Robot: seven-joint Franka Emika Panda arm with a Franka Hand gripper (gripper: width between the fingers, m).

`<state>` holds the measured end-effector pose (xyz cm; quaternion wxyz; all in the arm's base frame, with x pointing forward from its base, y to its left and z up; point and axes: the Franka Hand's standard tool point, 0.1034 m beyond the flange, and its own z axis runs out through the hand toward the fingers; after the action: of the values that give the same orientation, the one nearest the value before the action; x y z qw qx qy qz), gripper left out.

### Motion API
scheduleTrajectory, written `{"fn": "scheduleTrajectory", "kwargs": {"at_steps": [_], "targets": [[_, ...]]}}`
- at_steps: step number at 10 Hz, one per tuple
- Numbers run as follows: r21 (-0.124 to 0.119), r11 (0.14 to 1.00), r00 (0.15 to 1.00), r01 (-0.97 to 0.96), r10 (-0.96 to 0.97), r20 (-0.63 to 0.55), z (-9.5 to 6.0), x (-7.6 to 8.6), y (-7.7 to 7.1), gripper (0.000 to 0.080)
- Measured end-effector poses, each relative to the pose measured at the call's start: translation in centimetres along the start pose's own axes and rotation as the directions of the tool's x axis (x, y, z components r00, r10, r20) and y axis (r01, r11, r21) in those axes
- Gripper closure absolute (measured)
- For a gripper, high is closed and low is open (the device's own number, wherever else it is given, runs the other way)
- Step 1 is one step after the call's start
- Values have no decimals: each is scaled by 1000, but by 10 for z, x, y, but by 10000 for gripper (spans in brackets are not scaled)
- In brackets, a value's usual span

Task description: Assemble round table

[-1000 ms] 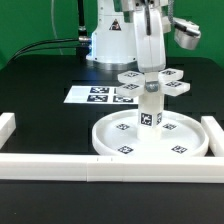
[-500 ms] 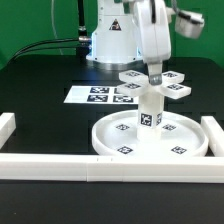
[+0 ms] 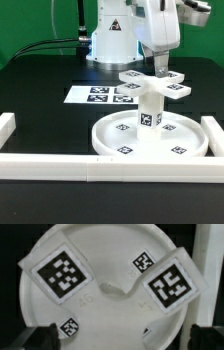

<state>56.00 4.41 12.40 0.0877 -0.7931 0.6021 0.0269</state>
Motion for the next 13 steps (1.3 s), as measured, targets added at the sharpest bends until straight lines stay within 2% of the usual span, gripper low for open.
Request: {"fn": "scheduleTrajectory", "kwargs": {"at_steps": [1,2,6,7,8,10,12,13], "targets": [[-11,985,985,171,-171,9,-1,-2,-2,150],[-5,952,952,305,-305,10,-2,-1,-6,150],[0,832,832,555,-555,11,-1,0,-6,150],[-1,772,772,635,-635,12,-1,0,-6,150],[-15,676,676,737,-737,16,-1,0,-5,150],[-32,444,445,895,-895,21,-1,0,-4,150],[-36,321,322,946,-946,29,1,-9,-6,150],[-34,238,239,971,-971,32,1,-6,-5,150]]}}
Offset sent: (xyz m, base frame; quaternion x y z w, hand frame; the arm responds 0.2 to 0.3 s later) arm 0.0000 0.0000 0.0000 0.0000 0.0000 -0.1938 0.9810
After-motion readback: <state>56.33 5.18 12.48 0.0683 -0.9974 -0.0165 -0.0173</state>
